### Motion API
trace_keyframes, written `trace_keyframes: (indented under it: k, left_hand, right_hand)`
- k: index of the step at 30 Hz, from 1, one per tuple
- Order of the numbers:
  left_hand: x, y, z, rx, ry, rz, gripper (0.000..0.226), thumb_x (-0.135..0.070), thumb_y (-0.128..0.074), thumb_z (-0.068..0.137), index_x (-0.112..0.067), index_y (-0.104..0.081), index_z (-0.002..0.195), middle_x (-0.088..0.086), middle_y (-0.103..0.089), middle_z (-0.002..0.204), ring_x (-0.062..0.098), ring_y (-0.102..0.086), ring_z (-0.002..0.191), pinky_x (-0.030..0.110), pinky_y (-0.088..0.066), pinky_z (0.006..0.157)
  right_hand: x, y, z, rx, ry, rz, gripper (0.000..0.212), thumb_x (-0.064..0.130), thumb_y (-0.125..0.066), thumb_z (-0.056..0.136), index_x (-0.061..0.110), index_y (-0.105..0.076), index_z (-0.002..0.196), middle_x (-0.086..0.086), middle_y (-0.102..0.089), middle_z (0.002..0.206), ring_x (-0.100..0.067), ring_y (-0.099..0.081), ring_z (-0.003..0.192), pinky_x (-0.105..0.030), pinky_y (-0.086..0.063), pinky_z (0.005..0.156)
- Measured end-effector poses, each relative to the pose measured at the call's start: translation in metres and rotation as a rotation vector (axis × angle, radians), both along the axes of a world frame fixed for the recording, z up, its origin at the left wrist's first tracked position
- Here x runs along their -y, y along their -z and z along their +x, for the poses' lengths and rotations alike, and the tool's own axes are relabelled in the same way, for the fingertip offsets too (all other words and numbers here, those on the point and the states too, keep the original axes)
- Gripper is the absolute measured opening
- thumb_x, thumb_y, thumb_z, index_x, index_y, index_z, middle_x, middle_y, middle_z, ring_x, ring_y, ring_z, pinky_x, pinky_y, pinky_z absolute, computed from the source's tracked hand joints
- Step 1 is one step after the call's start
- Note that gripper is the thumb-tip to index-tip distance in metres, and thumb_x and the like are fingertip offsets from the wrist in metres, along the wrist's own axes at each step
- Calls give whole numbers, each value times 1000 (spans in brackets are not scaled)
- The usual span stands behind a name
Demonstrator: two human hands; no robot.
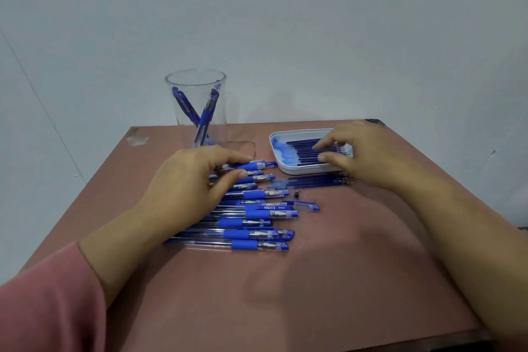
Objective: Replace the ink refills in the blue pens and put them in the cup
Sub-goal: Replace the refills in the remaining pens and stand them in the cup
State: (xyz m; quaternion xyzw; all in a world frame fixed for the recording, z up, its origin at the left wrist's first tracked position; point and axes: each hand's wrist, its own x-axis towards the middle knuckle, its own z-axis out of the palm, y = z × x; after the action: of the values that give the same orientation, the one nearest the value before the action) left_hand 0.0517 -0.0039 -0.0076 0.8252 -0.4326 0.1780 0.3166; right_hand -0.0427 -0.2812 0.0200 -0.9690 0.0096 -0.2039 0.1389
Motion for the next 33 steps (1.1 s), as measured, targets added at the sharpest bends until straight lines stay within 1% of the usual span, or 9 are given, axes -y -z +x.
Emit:
trace_keyframes:
  k: [4, 7, 10, 13, 17, 21, 24, 30, 33]
  left_hand:
    - [0, 0, 1, 15, 4, -3, 29, -36, -66, 85, -35, -69, 113, -19, -69, 97, 2, -63, 84, 31, -57, 74]
    - [-1, 0, 2, 26, 1, 1, 29, -35, -67, 84, -34, -70, 113, -17, -70, 97, 2, -64, 83, 32, -57, 73]
    - [-1, 0, 2, 20, 1, 2, 29, -37, -67, 84, -34, -70, 112, -17, -71, 98, 2, -64, 85, 31, -57, 74]
    - [0, 0, 3, 10, 8, 9, 33, -47, -58, 83, -35, -70, 112, -19, -71, 99, 1, -64, 85, 30, -57, 73]
    - [1, 0, 4, 8, 8, 11, 37, -51, -53, 82, -36, -70, 111, -20, -70, 100, -1, -63, 87, 30, -57, 75]
    - [0, 0, 3, -2, 19, 19, 38, -52, -52, 82, -36, -70, 112, -20, -70, 100, 0, -64, 88, 32, -57, 76]
    - [0, 0, 4, -3, 13, 26, 37, -51, -53, 83, -36, -69, 112, -19, -70, 101, 1, -64, 89, 32, -57, 76]
    - [0, -1, 4, 7, -1, 43, 38, -53, -52, 83, -36, -69, 113, -19, -71, 100, 0, -64, 86, 30, -57, 75]
    - [0, 0, 5, 11, -14, 45, 30, -44, -61, 84, -37, -69, 113, -19, -70, 100, 0, -63, 84, 30, -56, 74]
  right_hand:
    - [10, -15, 17, -208, 65, 0, 20, 35, -69, 87, 37, -69, 106, 16, -61, 107, -4, -50, 97, 2, -29, 63]
    - [9, -21, 27, -335, 84, -10, 30, 38, -72, 83, 38, -67, 113, 17, -56, 106, -3, -47, 95, 2, -30, 57]
    - [9, -22, 33, -402, 80, -24, 39, 37, -74, 81, 38, -65, 119, 15, -56, 116, -3, -43, 96, 9, -27, 58]
    - [11, -19, 38, -430, 72, -60, 40, 38, -73, 83, 37, -64, 122, 13, -58, 127, -2, -43, 96, 11, -25, 59]
    - [13, -20, 37, -426, 62, -43, 34, 39, -70, 85, 35, -66, 119, 15, -60, 123, -2, -46, 92, 11, -24, 60]
    - [12, -19, 37, -385, 47, -69, 24, 33, -66, 89, 30, -70, 113, 12, -65, 111, 9, -47, 71, 7, -28, 57]
    - [11, -16, 37, -351, 53, -65, 20, 32, -66, 89, 28, -71, 108, 14, -63, 98, 11, -46, 68, 6, -29, 55]
    - [11, -12, 42, -238, 25, 38, 21, 32, -71, 85, 31, -72, 106, 16, -63, 92, 4, -54, 80, 4, -32, 61]
    - [3, -20, 37, -108, -44, 94, 20, 30, -73, 83, 34, -69, 102, 17, -65, 86, 2, -57, 85, -6, -39, 66]
